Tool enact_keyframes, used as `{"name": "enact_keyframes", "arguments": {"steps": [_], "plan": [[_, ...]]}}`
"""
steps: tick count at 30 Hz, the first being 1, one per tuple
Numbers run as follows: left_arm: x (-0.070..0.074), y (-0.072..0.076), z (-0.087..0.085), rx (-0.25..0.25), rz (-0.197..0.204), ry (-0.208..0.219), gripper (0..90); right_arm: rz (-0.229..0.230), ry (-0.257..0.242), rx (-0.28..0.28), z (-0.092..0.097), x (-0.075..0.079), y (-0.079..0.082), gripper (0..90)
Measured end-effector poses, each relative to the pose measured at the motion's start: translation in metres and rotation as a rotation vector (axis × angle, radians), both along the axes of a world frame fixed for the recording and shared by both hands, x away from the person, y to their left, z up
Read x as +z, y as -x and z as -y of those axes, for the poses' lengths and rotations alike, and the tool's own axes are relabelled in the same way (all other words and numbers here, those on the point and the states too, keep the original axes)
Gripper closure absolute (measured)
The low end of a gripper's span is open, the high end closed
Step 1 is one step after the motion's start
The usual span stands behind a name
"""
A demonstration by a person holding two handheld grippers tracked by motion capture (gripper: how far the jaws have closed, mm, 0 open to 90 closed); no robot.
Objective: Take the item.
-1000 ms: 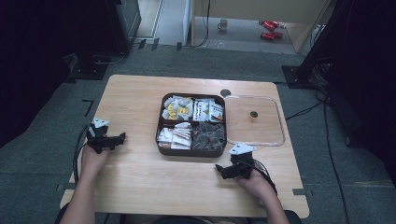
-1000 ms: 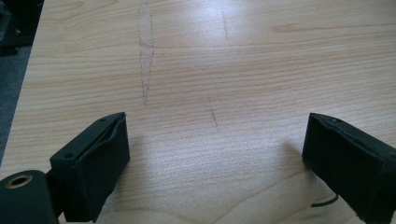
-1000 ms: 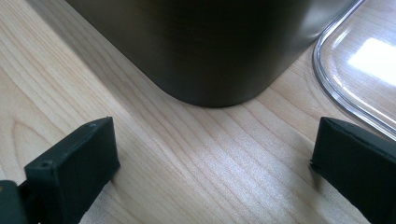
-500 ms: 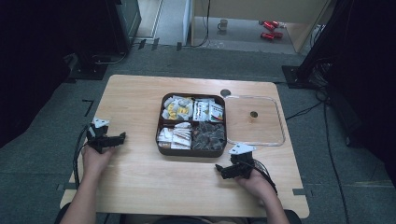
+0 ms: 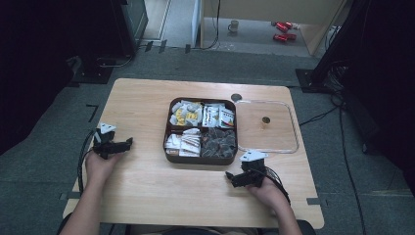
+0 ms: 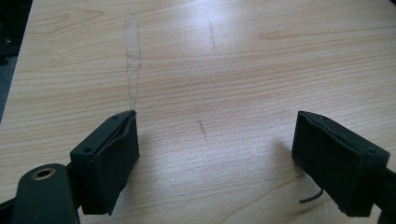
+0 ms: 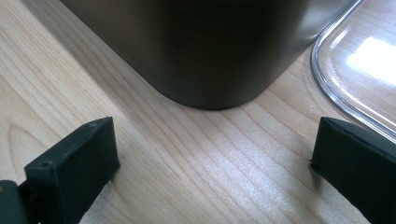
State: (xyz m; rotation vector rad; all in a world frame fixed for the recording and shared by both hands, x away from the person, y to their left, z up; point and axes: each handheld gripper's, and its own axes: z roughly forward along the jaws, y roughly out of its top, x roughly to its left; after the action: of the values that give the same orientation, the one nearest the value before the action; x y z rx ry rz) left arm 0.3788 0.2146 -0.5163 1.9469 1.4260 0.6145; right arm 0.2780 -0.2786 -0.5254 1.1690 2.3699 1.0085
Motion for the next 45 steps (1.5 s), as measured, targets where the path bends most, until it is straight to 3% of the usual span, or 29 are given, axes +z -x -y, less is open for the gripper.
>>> {"name": "enact_keyframes", "arguments": {"steps": [3, 15, 17, 19, 22, 28, 35, 45], "plan": [[0.002, 0.001, 0.002, -0.010, 0.002, 0.003, 27.2, 0.000, 0.000, 0.000, 0.000, 0.000, 0.000, 0.1], [0.004, 0.000, 0.006, 0.002, -0.012, 0.005, 27.7, 0.000, 0.000, 0.000, 0.000, 0.000, 0.000, 0.1], [0.005, 0.000, 0.007, 0.005, -0.017, 0.004, 32.9, 0.000, 0.000, 0.000, 0.000, 0.000, 0.000, 0.1], [0.009, -0.001, 0.010, -0.028, -0.061, 0.030, 35.7, 0.000, 0.000, 0.000, 0.000, 0.000, 0.000, 0.1], [0.014, -0.001, 0.013, -0.070, -0.091, 0.052, 35.6, 0.000, 0.000, -0.001, 0.000, 0.000, 0.000, 0.1], [0.024, -0.001, 0.015, -0.100, -0.086, 0.068, 35.0, 0.000, 0.001, 0.000, 0.000, 0.000, 0.000, 0.1], [0.033, -0.002, 0.021, -0.155, -0.112, 0.090, 35.8, 0.000, 0.001, 0.002, 0.000, 0.000, 0.000, 0.1], [0.051, -0.001, 0.038, -0.205, -0.078, 0.089, 38.8, 0.004, 0.003, 0.005, 0.000, 0.000, 0.000, 0.1]]}}
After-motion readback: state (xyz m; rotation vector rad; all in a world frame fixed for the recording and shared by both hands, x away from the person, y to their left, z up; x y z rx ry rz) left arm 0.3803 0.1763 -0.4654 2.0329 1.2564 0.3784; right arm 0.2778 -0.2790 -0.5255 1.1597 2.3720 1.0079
